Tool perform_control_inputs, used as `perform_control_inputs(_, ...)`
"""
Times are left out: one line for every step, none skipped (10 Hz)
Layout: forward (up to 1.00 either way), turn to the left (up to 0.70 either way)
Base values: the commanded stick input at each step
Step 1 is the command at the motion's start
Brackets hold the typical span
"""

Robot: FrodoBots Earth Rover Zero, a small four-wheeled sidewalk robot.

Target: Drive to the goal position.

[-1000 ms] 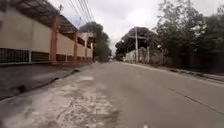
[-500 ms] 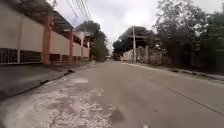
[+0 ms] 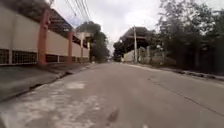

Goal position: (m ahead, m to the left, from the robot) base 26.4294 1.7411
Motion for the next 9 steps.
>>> perform_control_inputs(0.85, 0.06)
perform_control_inputs(0.85, 0.10)
perform_control_inputs(0.85, 0.09)
perform_control_inputs(0.85, 0.05)
perform_control_inputs(0.85, 0.00)
perform_control_inputs(0.85, 0.00)
perform_control_inputs(0.85, 0.00)
perform_control_inputs(0.85, 0.02)
perform_control_inputs(0.85, 0.03)
